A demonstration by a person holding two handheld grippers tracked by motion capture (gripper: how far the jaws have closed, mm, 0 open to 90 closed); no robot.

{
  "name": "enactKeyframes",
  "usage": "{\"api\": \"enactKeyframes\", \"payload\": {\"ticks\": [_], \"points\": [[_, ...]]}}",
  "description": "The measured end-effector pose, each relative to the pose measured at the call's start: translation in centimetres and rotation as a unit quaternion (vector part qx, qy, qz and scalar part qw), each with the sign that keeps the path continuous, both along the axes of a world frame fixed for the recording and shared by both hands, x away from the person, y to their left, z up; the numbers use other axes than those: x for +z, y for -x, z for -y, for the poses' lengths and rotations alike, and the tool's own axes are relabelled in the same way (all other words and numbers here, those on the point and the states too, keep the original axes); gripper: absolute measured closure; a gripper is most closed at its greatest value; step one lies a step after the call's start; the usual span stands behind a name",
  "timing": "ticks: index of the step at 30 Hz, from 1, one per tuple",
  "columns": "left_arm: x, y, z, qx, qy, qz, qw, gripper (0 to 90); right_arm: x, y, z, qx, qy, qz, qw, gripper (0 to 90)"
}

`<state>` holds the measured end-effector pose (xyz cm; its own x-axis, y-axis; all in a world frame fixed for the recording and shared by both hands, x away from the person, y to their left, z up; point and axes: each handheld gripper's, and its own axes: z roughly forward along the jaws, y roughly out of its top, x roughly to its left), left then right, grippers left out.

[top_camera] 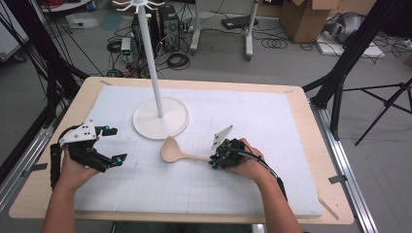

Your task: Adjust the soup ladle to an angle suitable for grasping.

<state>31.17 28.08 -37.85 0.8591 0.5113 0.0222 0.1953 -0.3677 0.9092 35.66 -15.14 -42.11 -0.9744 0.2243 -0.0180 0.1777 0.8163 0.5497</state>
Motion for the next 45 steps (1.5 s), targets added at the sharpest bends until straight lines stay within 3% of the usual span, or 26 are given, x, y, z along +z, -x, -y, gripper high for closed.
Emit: {"api": "enactKeyframes", "payload": {"ticks": [10, 26, 45], "points": [[0.1, 0.0, 0.1, -0.002, -0.002, 0.001, 1.0000, 1.7, 0.4, 0.1, -0.4, 0.009, -0.015, 0.005, 0.9998, 75.9], [0.4, 0.2, -0.1, -0.001, 0.002, 0.005, 1.0000, 1.7, 0.7, 0.0, -5.6, 0.068, -0.014, 0.002, 0.9976, 75.9], [0.6, 0.3, -0.3, 0.001, 0.003, 0.010, 0.9999, 1.7, 0.2, 0.1, -9.6, 0.098, -0.016, -0.007, 0.9950, 75.9]]}}
